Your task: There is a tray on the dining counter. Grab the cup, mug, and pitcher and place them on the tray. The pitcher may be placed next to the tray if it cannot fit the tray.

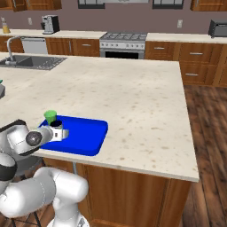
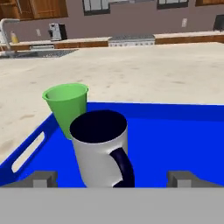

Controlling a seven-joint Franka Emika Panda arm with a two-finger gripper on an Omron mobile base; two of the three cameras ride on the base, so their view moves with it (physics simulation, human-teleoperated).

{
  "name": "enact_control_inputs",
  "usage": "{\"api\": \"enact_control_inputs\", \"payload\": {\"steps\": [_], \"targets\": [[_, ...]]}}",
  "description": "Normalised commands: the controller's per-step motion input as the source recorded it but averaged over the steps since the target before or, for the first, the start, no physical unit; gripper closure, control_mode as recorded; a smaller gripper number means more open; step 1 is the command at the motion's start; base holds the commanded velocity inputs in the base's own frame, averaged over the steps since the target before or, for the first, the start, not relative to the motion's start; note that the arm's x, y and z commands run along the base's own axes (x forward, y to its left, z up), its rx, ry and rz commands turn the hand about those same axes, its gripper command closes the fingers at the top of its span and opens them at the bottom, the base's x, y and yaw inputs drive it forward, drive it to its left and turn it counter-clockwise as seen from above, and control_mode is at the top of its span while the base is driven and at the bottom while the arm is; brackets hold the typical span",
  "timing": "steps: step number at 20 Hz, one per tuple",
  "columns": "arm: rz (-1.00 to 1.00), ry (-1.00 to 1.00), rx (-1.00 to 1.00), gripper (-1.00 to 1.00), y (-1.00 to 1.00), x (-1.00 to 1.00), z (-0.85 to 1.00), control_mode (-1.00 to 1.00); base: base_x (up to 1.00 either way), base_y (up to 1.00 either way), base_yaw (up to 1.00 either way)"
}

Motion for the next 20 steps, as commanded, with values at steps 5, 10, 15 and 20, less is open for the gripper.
{"api": "enact_control_inputs", "payload": {"steps": [5, 10, 15, 20], "targets": [[-0.01, -0.02, -0.03, -1.0, -0.37, -0.1, 0.99, -1.0, 0.0, 0.0, 0.0], [-0.05, 0.0, 0.0, -1.0, -0.34, 0.0, 1.0, -1.0, 0.0, 0.0, 0.0], [-0.06, 0.05, 0.0, -1.0, -0.32, 0.0, 1.0, -1.0, 0.0, 0.0, 0.0], [-0.07, 0.17, 0.0, -1.0, -0.35, -0.04, 1.0, -1.0, 0.0, 0.0, 0.0]]}}
